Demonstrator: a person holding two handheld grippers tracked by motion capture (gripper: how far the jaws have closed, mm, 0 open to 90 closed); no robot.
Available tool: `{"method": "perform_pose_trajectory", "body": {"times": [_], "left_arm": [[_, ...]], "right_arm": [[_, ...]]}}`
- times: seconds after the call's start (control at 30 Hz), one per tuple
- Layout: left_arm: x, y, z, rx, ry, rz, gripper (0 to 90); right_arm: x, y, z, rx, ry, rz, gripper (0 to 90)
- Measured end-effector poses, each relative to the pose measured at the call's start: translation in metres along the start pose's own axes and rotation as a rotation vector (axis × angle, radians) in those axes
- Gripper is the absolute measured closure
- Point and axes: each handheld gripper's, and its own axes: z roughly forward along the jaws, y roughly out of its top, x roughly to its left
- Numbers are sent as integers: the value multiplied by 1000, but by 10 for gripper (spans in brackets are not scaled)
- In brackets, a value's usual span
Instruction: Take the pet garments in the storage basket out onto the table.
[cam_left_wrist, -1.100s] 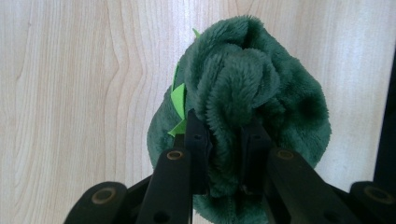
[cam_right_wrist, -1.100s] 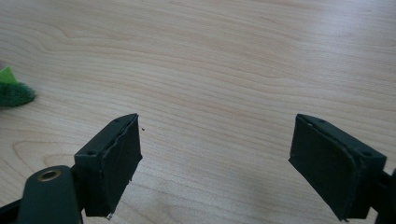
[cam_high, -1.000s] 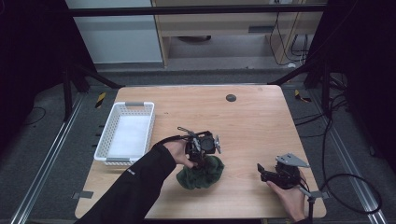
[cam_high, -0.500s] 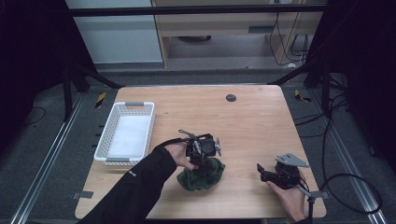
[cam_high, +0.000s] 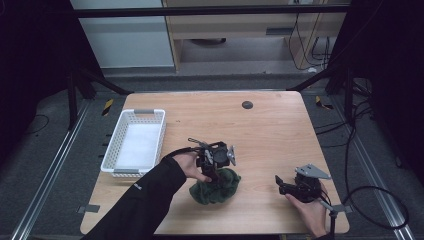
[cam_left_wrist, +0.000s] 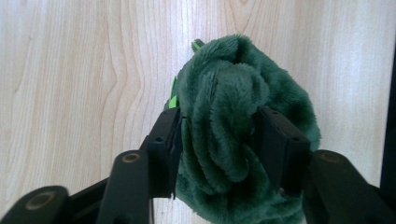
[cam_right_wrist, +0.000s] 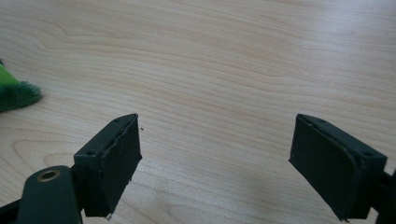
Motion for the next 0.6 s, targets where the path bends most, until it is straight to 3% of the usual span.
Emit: {"method": "perform_pose_trajectory", "body": {"times": [0.27,0.33,0.37,0.47,0.53,0.6], "left_arm": [[0,-9,-21,-93,51,-44,433],[0,-16,-26,-149,65,-95,418],[0,-16,-26,-149,65,-95,414],[0,-25,-30,-201,88,-146,407],[-3,-34,-31,-252,121,-194,407],[-4,-38,-32,-267,132,-208,406]], "right_arm": [[0,0,0,-1,-1,3,160],[0,0,0,-2,-2,2,160],[0,0,0,-2,-2,2,160],[0,0,0,-1,-4,1,158],[0,0,0,-1,-4,1,158],[0,0,0,-1,-5,1,158]]}}
